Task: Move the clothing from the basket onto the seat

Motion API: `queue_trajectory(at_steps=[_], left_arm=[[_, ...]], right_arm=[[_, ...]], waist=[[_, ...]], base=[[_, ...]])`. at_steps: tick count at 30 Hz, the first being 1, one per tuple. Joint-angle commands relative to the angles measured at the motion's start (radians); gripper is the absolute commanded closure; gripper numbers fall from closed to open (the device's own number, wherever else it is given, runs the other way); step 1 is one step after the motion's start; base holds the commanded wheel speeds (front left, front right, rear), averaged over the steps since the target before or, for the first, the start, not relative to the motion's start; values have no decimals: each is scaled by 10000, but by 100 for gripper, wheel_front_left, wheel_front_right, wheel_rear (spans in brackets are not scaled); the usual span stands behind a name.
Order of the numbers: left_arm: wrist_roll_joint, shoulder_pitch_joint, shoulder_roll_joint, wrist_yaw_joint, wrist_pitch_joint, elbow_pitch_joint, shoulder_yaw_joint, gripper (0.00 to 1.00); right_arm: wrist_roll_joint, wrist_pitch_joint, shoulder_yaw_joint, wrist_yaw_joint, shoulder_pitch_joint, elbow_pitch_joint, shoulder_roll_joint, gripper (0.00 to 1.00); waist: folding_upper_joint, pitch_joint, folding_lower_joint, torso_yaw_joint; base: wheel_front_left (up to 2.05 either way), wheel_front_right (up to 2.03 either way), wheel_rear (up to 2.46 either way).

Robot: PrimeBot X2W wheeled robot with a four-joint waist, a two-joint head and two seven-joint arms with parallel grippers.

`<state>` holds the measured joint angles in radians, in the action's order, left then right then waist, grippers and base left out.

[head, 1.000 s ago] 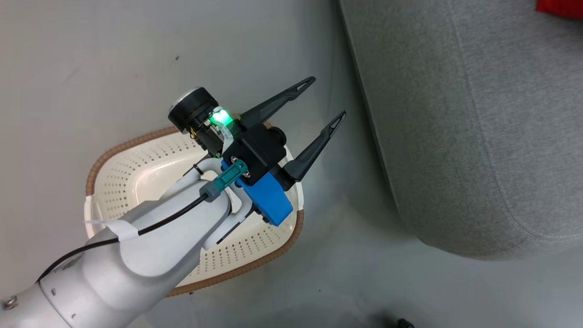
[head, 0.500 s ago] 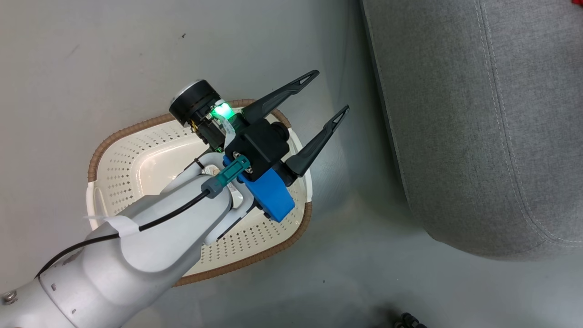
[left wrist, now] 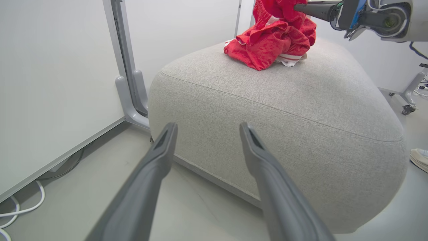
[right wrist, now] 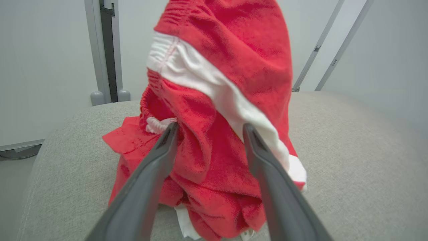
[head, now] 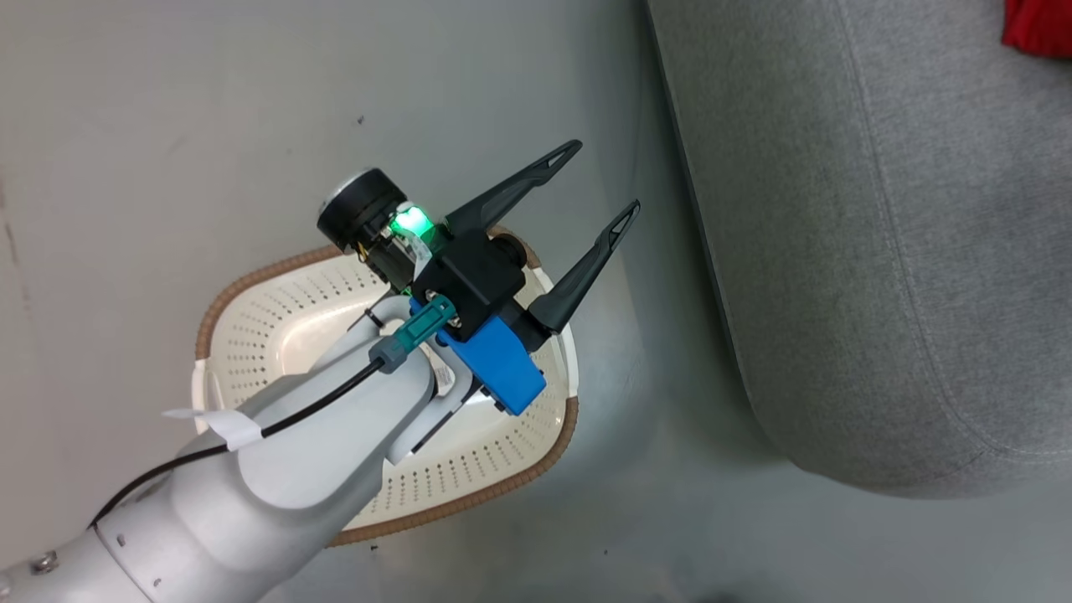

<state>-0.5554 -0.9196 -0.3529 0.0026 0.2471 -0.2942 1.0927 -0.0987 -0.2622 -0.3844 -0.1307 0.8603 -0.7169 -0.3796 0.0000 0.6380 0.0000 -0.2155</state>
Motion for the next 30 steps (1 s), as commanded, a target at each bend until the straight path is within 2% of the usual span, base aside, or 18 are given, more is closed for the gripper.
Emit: queue_trajectory(at_steps=[1, 6, 10, 19, 30], left_arm=[[-69, 182, 66, 81, 88, -59, -96, 0], [-211, 866, 204, 163, 183, -246, -451, 0], [-111, 1613, 298, 260, 186, -43, -1192, 0], [733, 3746, 541, 225, 189, 465, -3695, 0], [2062, 6021, 1055, -65, 183, 1091, -7113, 0]], right_arm=[[89, -39, 30, -2, -457, 289, 100, 0], [190, -41, 295, -2, -1821, 1444, 406, 0], [16, -38, 580, -2, -2875, 2540, 752, 0], [-240, -39, 1779, -2, -4805, 4486, 1597, 0], [-400, -39, 2661, -2, -6081, 5364, 2422, 0]], waist=[[0, -498, 0, 115], [0, -1413, 0, 311], [0, -2217, 0, 533], [0, -3642, 0, 1233], [0, -4804, 0, 2032]], base=[[0, 0, 0], [0, 0, 0], [0, 0, 0], [0, 0, 0], [0, 0, 0]])
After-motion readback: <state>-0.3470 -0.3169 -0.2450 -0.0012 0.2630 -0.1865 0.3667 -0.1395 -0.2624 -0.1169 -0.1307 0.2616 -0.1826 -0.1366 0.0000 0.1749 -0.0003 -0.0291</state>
